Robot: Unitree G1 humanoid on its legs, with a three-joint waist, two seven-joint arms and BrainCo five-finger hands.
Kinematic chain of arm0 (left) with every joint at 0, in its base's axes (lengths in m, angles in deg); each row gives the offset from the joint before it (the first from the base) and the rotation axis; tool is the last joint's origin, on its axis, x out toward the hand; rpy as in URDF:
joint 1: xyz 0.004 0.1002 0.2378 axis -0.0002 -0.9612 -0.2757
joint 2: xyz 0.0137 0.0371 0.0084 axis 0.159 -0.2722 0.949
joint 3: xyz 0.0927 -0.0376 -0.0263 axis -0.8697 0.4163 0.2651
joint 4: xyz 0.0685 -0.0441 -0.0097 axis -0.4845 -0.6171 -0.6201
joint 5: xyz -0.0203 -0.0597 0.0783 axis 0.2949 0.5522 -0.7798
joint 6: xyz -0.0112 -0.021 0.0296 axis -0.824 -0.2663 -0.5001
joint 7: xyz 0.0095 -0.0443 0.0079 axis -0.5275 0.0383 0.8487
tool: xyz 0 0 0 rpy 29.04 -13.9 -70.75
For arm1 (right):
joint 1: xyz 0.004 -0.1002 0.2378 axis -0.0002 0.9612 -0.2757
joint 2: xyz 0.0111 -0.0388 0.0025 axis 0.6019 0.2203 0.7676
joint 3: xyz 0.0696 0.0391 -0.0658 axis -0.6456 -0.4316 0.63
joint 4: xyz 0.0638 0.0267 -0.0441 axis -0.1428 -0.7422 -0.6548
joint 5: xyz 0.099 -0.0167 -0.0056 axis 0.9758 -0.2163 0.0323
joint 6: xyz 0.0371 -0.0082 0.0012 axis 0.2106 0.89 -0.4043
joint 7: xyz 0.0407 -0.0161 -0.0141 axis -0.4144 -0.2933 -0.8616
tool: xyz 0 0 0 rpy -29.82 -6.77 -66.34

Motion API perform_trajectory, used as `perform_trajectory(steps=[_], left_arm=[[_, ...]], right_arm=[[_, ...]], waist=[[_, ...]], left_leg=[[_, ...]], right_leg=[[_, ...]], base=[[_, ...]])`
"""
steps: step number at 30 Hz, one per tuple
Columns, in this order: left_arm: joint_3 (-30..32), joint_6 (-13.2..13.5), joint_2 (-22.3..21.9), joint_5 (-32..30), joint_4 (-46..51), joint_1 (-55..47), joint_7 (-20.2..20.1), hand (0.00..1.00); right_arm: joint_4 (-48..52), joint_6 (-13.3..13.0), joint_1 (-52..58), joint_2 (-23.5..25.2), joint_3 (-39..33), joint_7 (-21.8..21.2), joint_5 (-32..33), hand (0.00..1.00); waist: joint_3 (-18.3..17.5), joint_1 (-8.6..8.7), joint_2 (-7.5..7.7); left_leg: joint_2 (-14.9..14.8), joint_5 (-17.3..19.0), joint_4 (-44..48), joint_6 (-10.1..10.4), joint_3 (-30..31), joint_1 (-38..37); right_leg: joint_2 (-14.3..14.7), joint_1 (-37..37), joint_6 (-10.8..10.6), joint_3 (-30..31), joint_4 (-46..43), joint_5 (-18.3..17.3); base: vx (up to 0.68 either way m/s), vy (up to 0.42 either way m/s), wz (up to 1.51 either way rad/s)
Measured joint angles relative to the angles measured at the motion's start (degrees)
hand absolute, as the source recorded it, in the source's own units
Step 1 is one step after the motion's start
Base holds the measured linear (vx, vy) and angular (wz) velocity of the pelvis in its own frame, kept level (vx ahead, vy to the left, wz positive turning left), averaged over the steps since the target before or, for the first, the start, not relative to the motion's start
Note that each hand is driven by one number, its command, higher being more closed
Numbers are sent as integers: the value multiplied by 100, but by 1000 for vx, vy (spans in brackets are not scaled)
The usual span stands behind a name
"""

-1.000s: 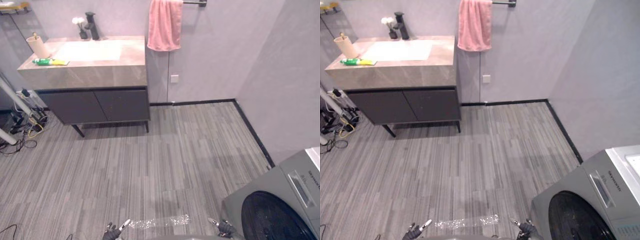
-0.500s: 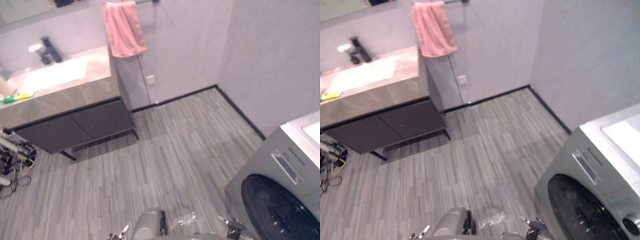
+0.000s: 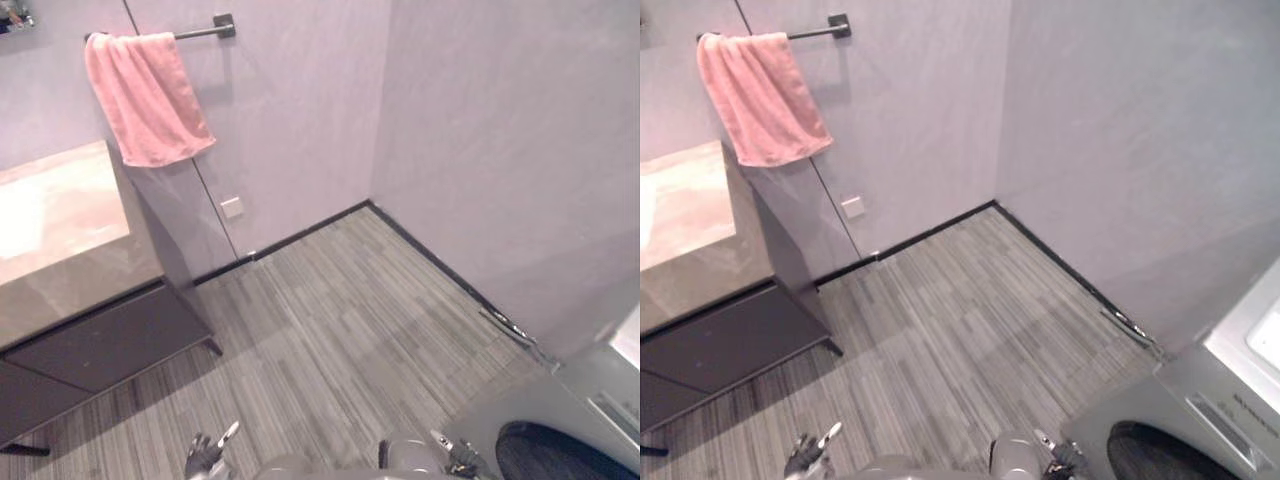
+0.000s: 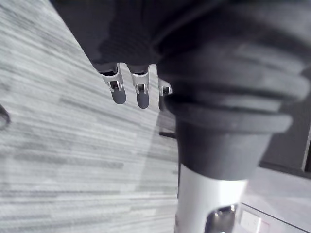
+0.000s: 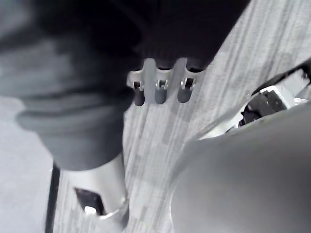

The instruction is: Organize washtable

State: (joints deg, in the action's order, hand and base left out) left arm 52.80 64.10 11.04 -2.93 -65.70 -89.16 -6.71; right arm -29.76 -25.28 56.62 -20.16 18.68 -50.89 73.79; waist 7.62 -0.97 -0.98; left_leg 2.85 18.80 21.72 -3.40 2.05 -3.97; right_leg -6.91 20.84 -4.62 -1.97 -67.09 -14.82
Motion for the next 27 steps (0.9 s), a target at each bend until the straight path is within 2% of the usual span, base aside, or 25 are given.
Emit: perform_trajectory(steps=[2,3,4,5,6,7,8,9,10,11,12,13,14,15,17,19,21,22,23,24,25,26,27], left_arm=[[19,35,-90,0,6,116,0,0],[22,43,-168,-4,-9,212,3,0],[27,49,-197,-6,-10,224,4,0],[64,50,-259,-29,-10,207,5,0],[201,48,-368,-114,-9,180,8,0],[221,45,-397,-127,-41,167,14,0],[241,19,-396,-219,-160,137,12,0],[248,19,-400,-225,-161,121,16,0],[430,17,-415,-231,-143,133,16,0],[501,16,-422,-231,-143,147,18,0],[577,14,-426,-228,-143,145,18,0],[665,15,-378,-226,-165,72,13,0],[641,14,-368,-228,-210,32,11,0],[599,-24,-358,-232,-326,-34,10,0],[420,-63,-336,-236,-376,-120,11,0],[286,-81,-291,-238,-365,-127,1,0],[89,-81,-201,-275,-367,-147,3,0],[38,-81,-186,-282,-368,-151,5,0],[-9,-80,-163,-292,-364,-156,4,0],[-95,-80,-135,-339,-365,-173,3,0],[-84,-76,-102,-326,-358,-165,2,0],[-208,-69,23,-363,-342,-156,24,0],[-285,-63,111,-440,-300,-158,28,0]], right_arm=[[221,-10,101,4,88,5,3,0],[349,-16,160,-16,98,12,11,0],[345,-13,170,-22,99,17,12,0],[337,-3,237,-11,148,27,12,0],[315,17,326,-33,244,27,10,0],[301,22,397,-62,301,26,14,0],[246,40,427,-155,370,21,2,0],[248,46,455,-169,372,18,0,0],[281,46,462,-241,422,5,-10,0],[307,50,465,-261,422,5,-10,0],[318,69,483,-277,423,12,-11,0],[315,88,462,-290,484,32,-10,0],[291,86,457,-313,569,40,-8,0],[242,83,404,-329,748,42,-7,0],[144,70,277,-312,926,56,-6,0],[139,71,204,-298,1023,118,-4,0],[156,25,85,-275,1043,133,-2,0],[169,16,49,-275,1049,135,4,0],[214,3,7,-283,1074,146,19,0],[401,-28,-29,-311,1100,176,80,0],[405,-43,-101,-320,1106,212,124,0],[466,-57,-254,-286,1241,299,239,0],[639,-105,-442,-259,1327,341,308,0]], waist=[[9,4,-55],[38,22,-115],[44,11,-122],[37,16,-107],[18,21,-71],[-9,17,-26],[-46,27,-132],[-68,31,-179],[-53,62,-294],[-32,52,-329],[-18,19,-355],[31,-12,-306],[48,-17,-284],[75,-14,-208],[64,-18,-87],[77,-31,-66],[81,-84,-69],[81,-111,-69],[81,-140,-72],[81,-152,-108],[75,-160,-84],[55,-155,98],[89,-197,155]], left_leg=[[-111,38,-227,60,54,-246],[-274,88,-415,120,104,-485],[-322,98,-494,134,110,-593],[-409,144,-622,215,143,-784],[-482,251,-613,311,257,-971],[-529,284,-559,321,318,-1047],[-708,258,-294,354,397,-1022],[-790,247,2,375,426,-889],[-977,-35,1557,672,421,-205],[-1048,-318,2149,712,420,61],[-1133,-787,2777,710,412,355],[-1346,-1061,4035,740,285,900],[-1397,-1034,4353,713,169,1041],[-1448,-962,4661,600,-153,1257],[-1607,-895,4465,476,-741,1609],[-1713,-861,3649,445,-1212,1871],[-1666,-879,2027,414,-1816,1950],[-1641,-884,1650,408,-1909,1962],[-1593,-896,1105,422,-1957,1977],[-1508,-1247,434,377,-1929,2003],[-1381,-1310,463,283,-1936,1997],[-1118,-1231,499,171,-1936,2019],[-1028,-1040,700,124,-1934,2133]], right_leg=[[-13,164,12,-135,1034,-29],[48,169,16,-67,2496,48],[87,129,-12,32,3008,133],[145,-12,-12,238,4069,539],[75,-112,-135,305,4303,1103],[76,-153,-145,282,4168,1333],[141,-162,20,67,3802,968],[175,-162,82,-37,3675,816],[236,-315,244,-397,3425,394],[276,-448,313,-500,3420,306],[307,-624,398,-612,3456,223],[371,-1127,502,-762,3665,102],[372,-1362,512,-804,3801,96],[331,-1826,511,-874,4171,97],[195,-2405,485,-1069,4671,110],[92,-2760,401,-1312,5045,157],[-93,-3026,233,-1600,5333,141],[-136,-3071,148,-1665,5376,110],[-200,-3138,35,-1770,5401,52],[-282,-3277,-241,-1919,5346,-124],[-355,-3324,-328,-1936,5295,-196],[-519,-3372,-293,-1825,5373,-175],[-579,-3415,-304,-1674,5498,-82]], base=[[486,-57,7],[557,-116,15],[556,-177,26],[464,-235,38],[488,-277,49],[518,-311,53],[424,-249,43],[597,-356,72],[482,-301,69],[462,-298,65],[437,-244,43],[349,-181,34],[500,-186,34],[283,-71,18],[336,-55,41],[260,23,63],[260,131,61],[225,153,52],[339,257,72],[361,277,77],[467,324,91],[431,268,58],[429,262,46]])
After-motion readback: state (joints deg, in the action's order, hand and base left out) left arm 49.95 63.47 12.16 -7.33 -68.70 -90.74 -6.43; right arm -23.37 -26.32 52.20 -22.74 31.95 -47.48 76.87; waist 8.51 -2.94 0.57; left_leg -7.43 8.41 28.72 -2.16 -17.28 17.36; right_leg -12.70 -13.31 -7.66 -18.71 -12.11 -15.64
